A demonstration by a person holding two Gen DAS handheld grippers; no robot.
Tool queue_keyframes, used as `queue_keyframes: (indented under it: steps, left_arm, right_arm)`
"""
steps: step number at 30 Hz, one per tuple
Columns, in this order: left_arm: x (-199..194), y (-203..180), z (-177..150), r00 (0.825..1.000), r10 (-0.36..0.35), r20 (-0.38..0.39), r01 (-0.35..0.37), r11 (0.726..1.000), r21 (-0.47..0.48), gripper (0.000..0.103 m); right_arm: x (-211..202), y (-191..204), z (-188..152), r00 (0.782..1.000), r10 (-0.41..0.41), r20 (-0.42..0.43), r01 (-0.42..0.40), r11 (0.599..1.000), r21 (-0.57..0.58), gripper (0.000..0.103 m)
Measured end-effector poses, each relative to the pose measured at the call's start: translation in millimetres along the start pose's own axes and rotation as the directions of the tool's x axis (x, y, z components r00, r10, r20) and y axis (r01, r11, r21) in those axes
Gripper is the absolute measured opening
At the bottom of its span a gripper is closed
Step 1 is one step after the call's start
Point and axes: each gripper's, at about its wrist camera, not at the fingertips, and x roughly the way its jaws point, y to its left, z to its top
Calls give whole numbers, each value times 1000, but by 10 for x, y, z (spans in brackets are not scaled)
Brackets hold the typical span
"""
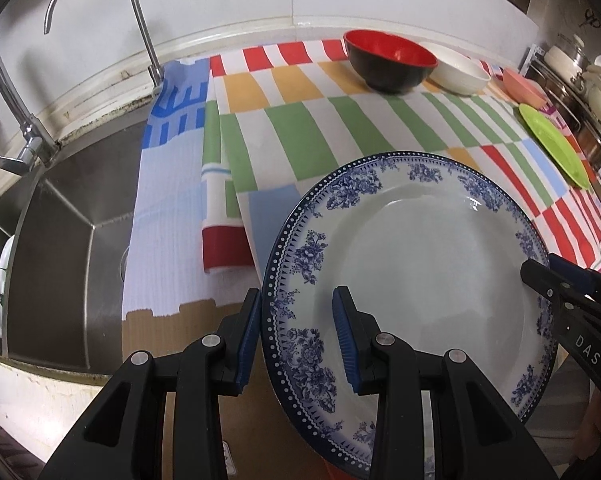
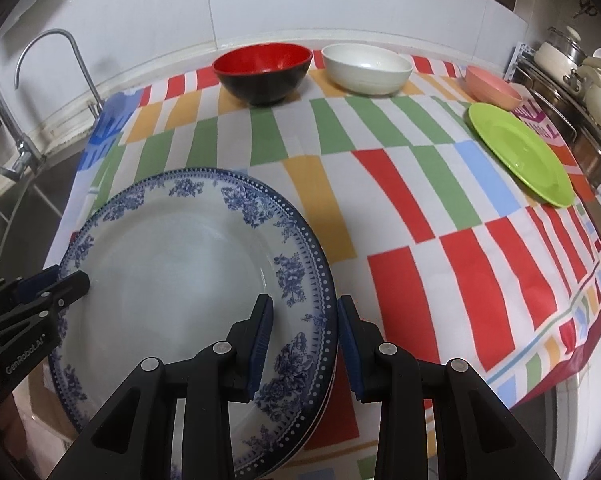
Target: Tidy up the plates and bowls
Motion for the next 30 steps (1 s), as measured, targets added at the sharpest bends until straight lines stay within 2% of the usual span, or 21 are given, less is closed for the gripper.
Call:
queue_keyframes:
  steps: [11, 25, 30]
  left_arm:
    - [84, 24, -43, 999, -13, -39, 13, 1000, 3, 36]
    - [127, 8, -43, 998, -15, -55, 16, 1000, 13, 37]
    - [109, -12, -26, 999, -9, -47, 11, 1000, 25, 50]
  right_arm:
    - [69, 21, -71, 999, -6, -47, 5, 1000, -7, 34]
    - [99, 30, -64, 998, -15, -58, 14, 1000, -25, 36]
    - [99, 33, -67, 998, -1, -60, -1, 1000, -25, 41]
